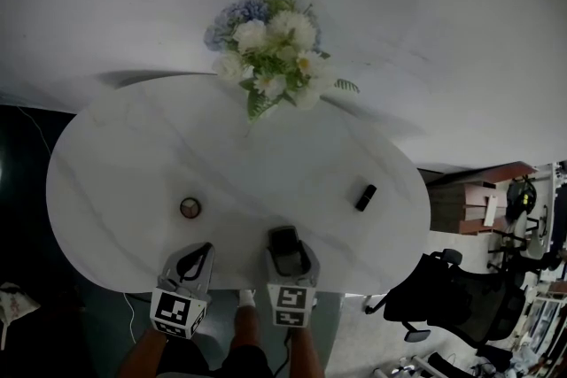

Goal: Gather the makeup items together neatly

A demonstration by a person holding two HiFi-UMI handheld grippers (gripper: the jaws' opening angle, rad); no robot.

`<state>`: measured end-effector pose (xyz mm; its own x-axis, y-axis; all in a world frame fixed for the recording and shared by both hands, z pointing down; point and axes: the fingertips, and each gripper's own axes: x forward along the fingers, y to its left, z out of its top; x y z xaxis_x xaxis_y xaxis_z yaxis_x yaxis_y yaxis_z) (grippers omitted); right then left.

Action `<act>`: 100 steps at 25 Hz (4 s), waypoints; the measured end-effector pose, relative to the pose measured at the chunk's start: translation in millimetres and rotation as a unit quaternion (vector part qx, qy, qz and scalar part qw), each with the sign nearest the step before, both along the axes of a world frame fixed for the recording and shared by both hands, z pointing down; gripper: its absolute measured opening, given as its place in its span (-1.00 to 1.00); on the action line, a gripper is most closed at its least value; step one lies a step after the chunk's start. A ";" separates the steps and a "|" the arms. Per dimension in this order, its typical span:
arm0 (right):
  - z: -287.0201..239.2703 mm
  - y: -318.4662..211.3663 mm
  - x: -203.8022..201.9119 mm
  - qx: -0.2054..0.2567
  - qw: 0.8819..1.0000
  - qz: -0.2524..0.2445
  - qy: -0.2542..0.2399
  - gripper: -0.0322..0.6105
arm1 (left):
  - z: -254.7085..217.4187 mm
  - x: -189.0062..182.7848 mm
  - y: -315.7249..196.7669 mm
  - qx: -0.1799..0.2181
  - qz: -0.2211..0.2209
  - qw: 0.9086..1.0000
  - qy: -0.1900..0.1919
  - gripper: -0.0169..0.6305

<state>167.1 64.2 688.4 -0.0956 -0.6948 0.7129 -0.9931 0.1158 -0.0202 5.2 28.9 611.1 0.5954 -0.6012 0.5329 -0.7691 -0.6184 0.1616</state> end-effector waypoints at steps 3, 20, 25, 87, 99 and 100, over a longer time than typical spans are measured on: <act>-2.7 -2.4 1.0 0.005 1.000 0.014 -0.005 0.06 | -2.7 -3.2 -1.3 0.003 -0.004 1.000 0.000 -0.91; -41.7 -44.9 -57.7 0.047 0.998 -0.007 -0.030 0.05 | -32.4 -60.8 -20.1 0.030 -0.049 0.998 0.000 -0.91; -44.0 -57.9 -82.5 0.048 0.998 -0.014 -0.033 0.05 | -34.7 -87.0 -27.3 0.032 -0.062 0.998 -0.003 -0.91; -168.0 -75.8 -99.7 0.173 0.982 0.073 0.021 0.06 | -131.6 -124.4 -74.2 0.117 0.007 0.992 0.046 -0.91; -270.3 -19.5 -96.9 0.256 0.964 0.068 0.029 -0.63 | -215.9 -123.0 -33.9 0.178 0.010 0.982 0.069 -0.91; -274.9 -14.7 -98.0 0.262 0.962 0.068 0.029 -0.65 | -219.9 -122.3 -30.0 0.181 0.012 0.981 0.070 -0.91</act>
<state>69.2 49.6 413.5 0.0506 -0.9633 0.2637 -0.9974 -0.0354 0.0621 -117.0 -1.2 391.2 0.6632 -0.7217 0.1983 -0.7402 -0.6717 0.0307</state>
